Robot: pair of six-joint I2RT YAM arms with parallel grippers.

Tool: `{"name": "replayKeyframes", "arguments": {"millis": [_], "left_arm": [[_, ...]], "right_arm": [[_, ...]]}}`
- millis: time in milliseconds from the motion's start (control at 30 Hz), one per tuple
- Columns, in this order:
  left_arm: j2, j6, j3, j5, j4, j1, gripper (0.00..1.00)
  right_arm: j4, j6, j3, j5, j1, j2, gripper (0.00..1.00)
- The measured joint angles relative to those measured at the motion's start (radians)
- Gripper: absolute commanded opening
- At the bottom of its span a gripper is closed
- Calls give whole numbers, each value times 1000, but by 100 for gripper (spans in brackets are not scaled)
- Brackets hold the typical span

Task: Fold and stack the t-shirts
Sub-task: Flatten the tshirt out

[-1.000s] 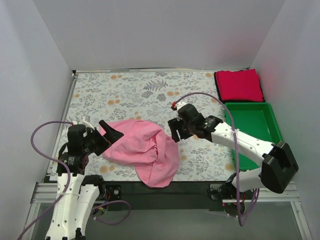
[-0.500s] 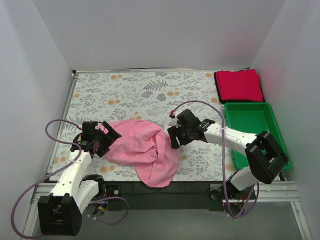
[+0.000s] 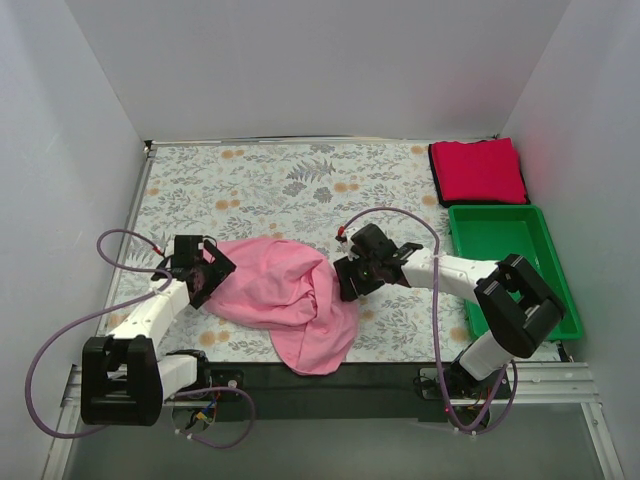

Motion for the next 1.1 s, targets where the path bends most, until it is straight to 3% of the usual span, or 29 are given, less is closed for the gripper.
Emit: {"name": "replayKeyframes", "arguments": {"millis": [67, 100, 167, 200, 367, 400, 433, 567, 700, 967, 1000, 1100], "left_arm": [[23, 0, 7, -11, 27, 0, 79], [36, 0, 10, -16, 41, 0, 74], [66, 7, 17, -32, 67, 0, 64], [82, 8, 23, -37, 80, 0, 58], [195, 18, 73, -55, 130, 1, 25], [221, 22, 90, -57, 133, 1, 9], [241, 24, 101, -58, 140, 1, 2], [294, 61, 151, -61, 126, 0, 0], [303, 86, 166, -61, 106, -2, 0], [217, 120, 162, -58, 45, -6, 0], [192, 124, 158, -59, 37, -6, 0], [98, 134, 135, -62, 15, -5, 0]], "right_arm": [[6, -6, 0, -5, -2, 5, 43], [7, -6, -1, -8, -3, 5, 28], [13, -11, -2, -16, -7, 5, 14], [17, -13, -2, -17, -11, 5, 2], [13, -28, -15, -16, -62, -12, 1], [2, -35, -15, -6, -82, -27, 1], [-13, -42, -14, 9, -107, -48, 1], [-121, -95, 56, 111, -204, -180, 1], [-186, -146, 205, 166, -224, -322, 1], [-302, -158, 217, -16, -216, -550, 3], [-323, -152, 197, -26, -216, -563, 16], [-432, -105, 103, -20, -217, -613, 40]]}}
